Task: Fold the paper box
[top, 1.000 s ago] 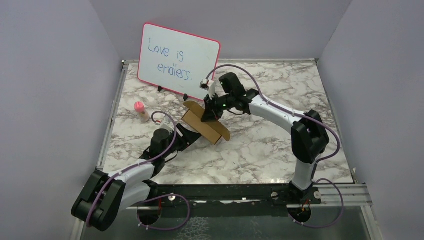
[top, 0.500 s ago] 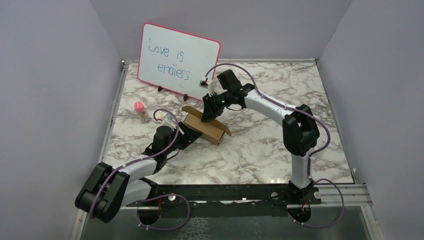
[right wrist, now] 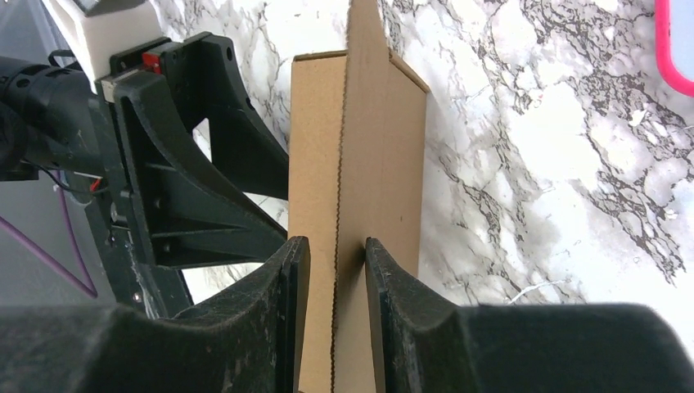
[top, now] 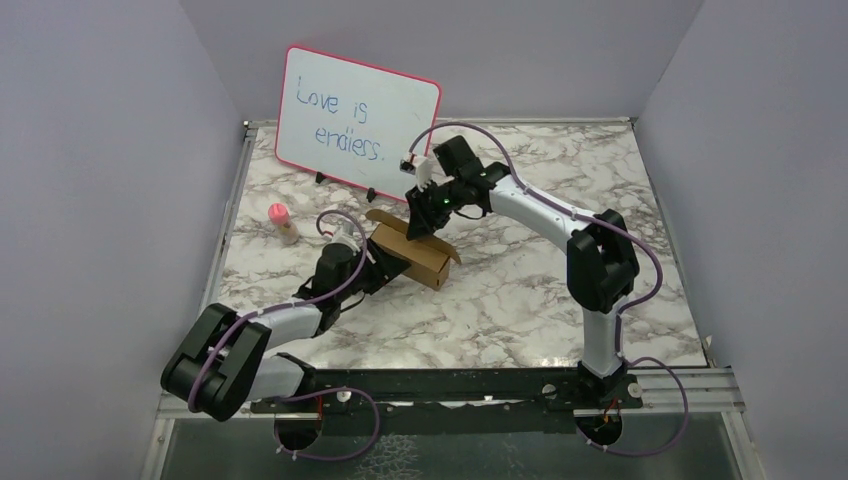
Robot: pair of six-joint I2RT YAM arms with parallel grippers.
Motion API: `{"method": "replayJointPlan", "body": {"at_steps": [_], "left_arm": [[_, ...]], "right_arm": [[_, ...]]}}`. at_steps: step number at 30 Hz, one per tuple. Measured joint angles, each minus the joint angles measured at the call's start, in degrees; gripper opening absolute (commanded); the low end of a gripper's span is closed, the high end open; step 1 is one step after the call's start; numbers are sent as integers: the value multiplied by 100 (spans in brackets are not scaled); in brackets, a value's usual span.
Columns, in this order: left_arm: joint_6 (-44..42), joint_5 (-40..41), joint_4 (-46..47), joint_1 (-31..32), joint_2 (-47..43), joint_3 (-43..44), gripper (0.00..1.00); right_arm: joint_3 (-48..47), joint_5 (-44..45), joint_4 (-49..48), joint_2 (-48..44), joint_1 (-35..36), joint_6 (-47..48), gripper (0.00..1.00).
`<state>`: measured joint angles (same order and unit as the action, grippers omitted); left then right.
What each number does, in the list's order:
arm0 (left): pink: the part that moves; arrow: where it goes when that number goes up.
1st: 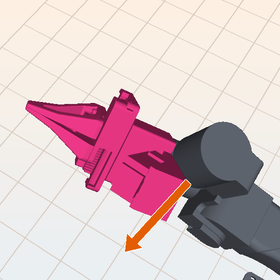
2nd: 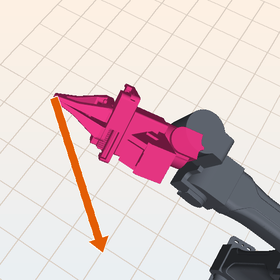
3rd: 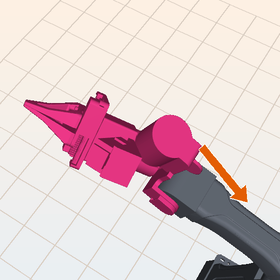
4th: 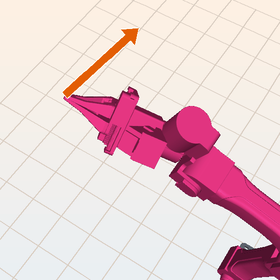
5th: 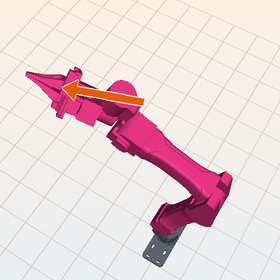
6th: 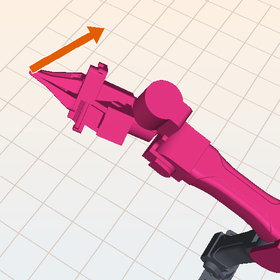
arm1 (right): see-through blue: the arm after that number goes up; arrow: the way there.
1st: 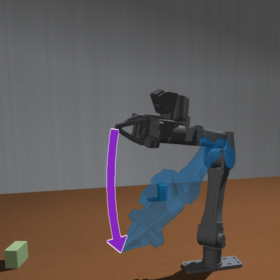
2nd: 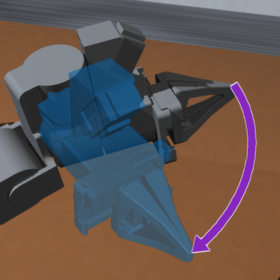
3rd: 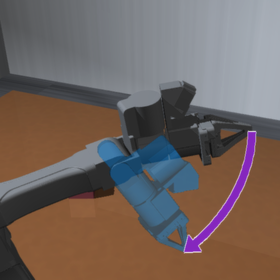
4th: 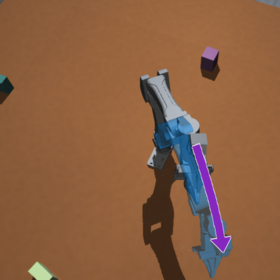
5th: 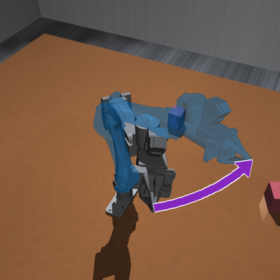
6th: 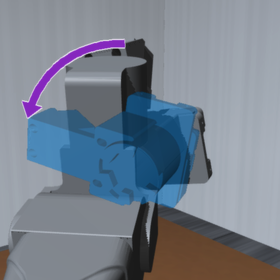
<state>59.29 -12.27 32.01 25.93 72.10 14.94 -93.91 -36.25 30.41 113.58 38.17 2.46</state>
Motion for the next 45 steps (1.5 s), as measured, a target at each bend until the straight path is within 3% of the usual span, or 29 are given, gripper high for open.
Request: {"method": "replayJointPlan", "body": {"at_steps": [14,20,25,29,37,45], "left_arm": [[55,142,402,608,739,485,59],[-37,153,538,645,896,686,63],[-297,186,396,643,492,658,70],[-723,186,-424,560,-162,739,73],[-2061,437,-3023,249,-1338,1923,83],[-3508,369,-4789,-662,-1062,3261,85]], "right_arm": [[-540,273,240,55,87,492,33],[-540,603,256,44,87,518,42],[-201,1078,219,-363,87,544,49],[417,1569,96,-1147,87,461,50],[1665,2741,-326,-2573,87,146,54],[2634,3410,-686,-3091,87,-168,54]]}}
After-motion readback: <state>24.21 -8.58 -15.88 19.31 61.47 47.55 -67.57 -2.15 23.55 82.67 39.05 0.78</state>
